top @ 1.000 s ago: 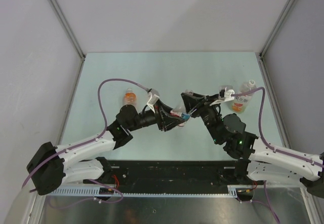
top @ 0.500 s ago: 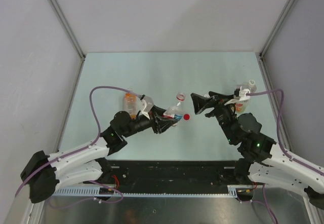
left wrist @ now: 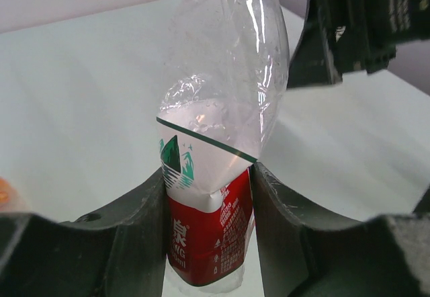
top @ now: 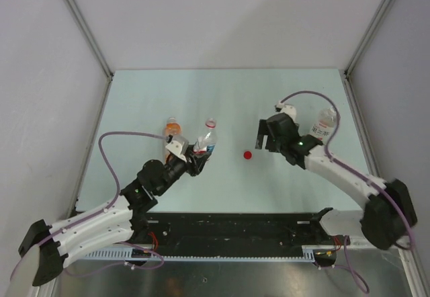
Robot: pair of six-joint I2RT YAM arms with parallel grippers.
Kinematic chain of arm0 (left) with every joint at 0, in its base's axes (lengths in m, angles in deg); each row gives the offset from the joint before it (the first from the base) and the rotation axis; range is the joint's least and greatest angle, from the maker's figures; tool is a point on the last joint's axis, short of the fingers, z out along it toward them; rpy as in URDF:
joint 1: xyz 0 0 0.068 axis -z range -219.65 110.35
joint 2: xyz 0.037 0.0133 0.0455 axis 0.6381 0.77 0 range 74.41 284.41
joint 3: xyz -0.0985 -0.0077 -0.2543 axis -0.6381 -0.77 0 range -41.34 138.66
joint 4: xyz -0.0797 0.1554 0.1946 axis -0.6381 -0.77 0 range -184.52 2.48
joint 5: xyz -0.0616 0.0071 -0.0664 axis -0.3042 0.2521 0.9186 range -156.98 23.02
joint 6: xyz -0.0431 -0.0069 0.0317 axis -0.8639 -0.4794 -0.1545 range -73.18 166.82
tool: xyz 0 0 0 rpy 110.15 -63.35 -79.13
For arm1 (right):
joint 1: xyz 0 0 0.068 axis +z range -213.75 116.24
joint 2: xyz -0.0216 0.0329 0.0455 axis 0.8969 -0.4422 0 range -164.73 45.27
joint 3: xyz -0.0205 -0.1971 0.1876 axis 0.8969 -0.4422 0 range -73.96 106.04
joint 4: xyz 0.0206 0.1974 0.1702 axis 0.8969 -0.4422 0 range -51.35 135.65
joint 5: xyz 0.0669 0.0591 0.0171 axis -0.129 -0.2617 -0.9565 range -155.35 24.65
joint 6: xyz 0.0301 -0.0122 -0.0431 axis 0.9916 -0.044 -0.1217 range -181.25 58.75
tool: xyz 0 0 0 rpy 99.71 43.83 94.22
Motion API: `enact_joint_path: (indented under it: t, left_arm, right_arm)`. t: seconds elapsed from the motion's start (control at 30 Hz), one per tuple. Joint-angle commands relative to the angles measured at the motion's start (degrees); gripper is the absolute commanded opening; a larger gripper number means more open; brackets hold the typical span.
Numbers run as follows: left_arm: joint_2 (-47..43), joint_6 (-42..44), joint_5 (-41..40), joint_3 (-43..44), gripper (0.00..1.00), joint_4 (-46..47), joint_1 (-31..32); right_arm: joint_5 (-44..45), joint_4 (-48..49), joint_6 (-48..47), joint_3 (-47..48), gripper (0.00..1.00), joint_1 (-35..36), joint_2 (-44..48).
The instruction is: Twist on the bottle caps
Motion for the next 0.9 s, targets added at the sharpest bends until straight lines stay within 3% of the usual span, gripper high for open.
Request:
enact_joint_path:
  t: [0.0,0.3,0.6,0.87]
  left_arm:
    - [-3.65,2.75,-8.02,-1.85,0.00,-0.06,0.01]
    - [-7.25,2.57,-5.52,-4.00,0.00,-0.42,0.03]
    - [-6.79,4.22,-0.06,-3.75,0.00,-0.56,0.03]
    - [-8.71,5.65,3.22,-4.52,0.00,-0.54,0.01]
  right_arm:
    - [-9.72,-0.83,1.42,4.17,0.88,0.50,-10.78]
    - [-9.80,0.56,1.07,11.25,0.83,4.44,-27.18]
    - [-9.06,1.01,1.21,15.05,0.66,4.70,-33.83]
    - [-8.05,-0.68,1.48,16.61,0.57,5.18,-36.60]
